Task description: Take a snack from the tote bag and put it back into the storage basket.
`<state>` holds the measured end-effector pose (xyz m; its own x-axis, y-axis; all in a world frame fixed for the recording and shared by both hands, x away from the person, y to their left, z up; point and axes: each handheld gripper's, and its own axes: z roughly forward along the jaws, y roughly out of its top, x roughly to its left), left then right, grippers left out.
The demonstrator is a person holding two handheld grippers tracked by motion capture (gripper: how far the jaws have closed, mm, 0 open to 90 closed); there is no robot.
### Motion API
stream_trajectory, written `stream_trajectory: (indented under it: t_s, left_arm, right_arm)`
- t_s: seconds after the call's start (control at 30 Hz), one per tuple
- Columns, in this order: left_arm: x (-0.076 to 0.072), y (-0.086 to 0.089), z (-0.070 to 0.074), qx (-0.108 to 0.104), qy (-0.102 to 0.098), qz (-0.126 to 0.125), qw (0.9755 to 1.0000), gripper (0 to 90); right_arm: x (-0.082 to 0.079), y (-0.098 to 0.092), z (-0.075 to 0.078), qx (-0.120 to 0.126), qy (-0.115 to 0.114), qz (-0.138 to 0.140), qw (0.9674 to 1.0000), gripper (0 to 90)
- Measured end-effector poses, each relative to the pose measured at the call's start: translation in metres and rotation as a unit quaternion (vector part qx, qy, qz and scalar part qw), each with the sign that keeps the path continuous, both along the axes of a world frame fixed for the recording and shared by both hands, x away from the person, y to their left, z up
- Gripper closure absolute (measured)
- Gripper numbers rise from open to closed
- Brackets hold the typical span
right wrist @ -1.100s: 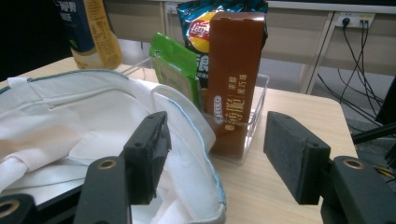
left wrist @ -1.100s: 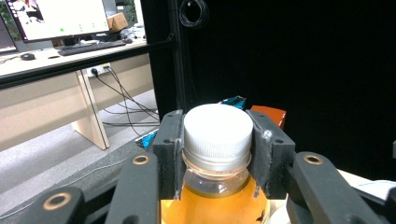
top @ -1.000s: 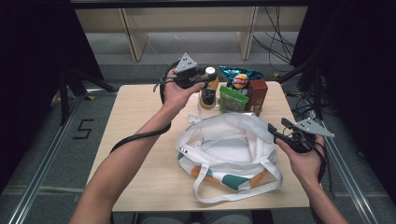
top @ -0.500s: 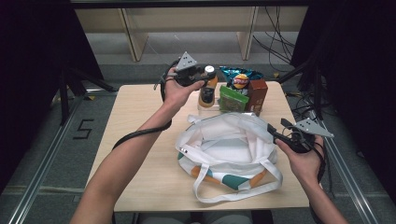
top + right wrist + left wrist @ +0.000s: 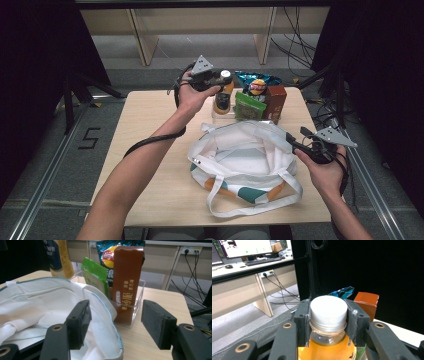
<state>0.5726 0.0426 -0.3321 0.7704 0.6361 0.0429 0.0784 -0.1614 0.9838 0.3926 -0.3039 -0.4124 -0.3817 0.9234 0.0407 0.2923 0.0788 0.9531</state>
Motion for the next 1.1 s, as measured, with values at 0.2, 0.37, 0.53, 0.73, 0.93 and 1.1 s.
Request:
stream_trajectory:
  t_s: [0.2, 0.37, 0.53, 0.73, 0.93, 1.1]
  left_arm:
    - [0.003, -0.001, -0.002, 0.000, 0.002, 0.000, 1.0000, 58.7]
    - [0.006, -0.002, -0.006, 0.007, 0.004, 0.000, 1.0000, 58.7]
    - [0.009, -0.002, -0.008, 0.008, 0.007, 0.003, 0.9999, 58.7]
    - [0.014, -0.004, -0.010, 0.013, 0.008, 0.005, 0.9999, 58.7]
    - [0.019, -0.004, -0.011, 0.017, 0.007, 0.012, 0.9998, 58.7]
    - [0.022, -0.004, -0.014, 0.017, 0.015, 0.016, 0.9996, 58.7]
  right_arm:
    - [0.002, -0.002, 0.000, -0.016, -0.007, 0.011, 0.9998, 40.7]
    - [0.000, 0.000, 0.000, -0.002, 0.001, 0.003, 1.0000, 40.7]
    - [0.001, -0.001, 0.000, -0.010, -0.009, 0.005, 0.9999, 40.7]
    - [0.001, -0.002, 0.000, -0.005, -0.004, 0.011, 0.9999, 40.7]
    - [0.001, -0.002, 0.000, -0.006, -0.004, 0.011, 0.9999, 40.7]
    - [0.000, -0.002, 0.001, -0.012, -0.007, 0.010, 0.9999, 40.7]
